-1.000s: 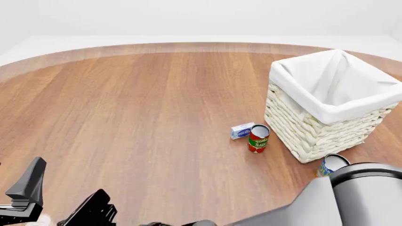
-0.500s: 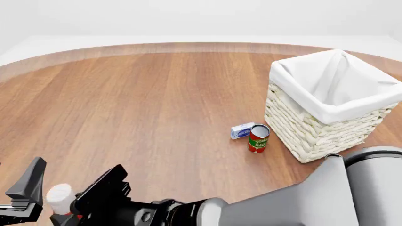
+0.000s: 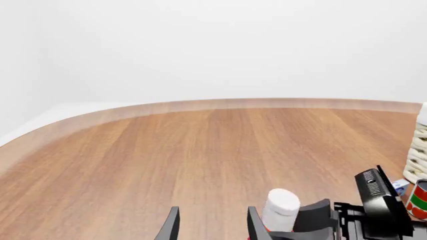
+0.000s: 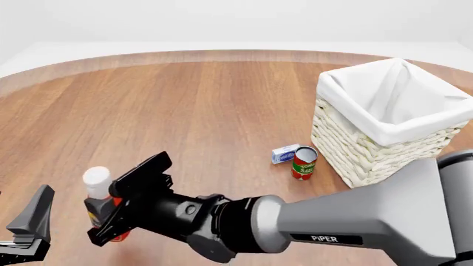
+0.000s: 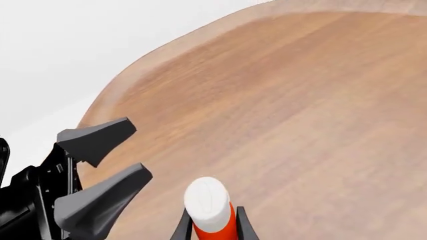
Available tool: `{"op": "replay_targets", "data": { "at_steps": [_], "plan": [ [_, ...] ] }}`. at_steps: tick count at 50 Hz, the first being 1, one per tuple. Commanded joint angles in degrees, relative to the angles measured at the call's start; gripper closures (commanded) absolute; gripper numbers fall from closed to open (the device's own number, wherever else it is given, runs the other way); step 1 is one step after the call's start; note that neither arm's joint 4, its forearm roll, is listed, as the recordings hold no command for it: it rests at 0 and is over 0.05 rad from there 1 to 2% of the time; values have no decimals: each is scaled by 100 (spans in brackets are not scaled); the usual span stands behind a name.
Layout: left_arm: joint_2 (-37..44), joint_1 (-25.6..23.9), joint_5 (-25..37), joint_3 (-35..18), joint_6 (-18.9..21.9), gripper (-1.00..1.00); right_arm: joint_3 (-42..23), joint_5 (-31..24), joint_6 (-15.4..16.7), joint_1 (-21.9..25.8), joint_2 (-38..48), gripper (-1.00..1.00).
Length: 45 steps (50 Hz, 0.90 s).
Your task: Pick up the ketchup, and put it in the basket.
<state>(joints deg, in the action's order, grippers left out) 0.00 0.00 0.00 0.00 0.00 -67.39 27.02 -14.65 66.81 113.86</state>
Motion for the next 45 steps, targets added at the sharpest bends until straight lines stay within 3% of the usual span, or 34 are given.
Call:
{"op": "replay_targets", "data": {
  "at_steps": [1, 15, 27, 45],
  "plan": [
    [0, 0, 0, 0, 0, -100, -19, 37, -8, -352, -292, 100],
    [0, 0, 0, 0, 0, -100, 194, 161, 45, -794, -820, 100],
    [0, 0, 0, 0, 0, -100, 467, 164, 350, -1281, -1418, 100],
    [0, 0, 0, 0, 0, -100, 773, 177, 473, -1947, -2056, 100]
  ]
}}
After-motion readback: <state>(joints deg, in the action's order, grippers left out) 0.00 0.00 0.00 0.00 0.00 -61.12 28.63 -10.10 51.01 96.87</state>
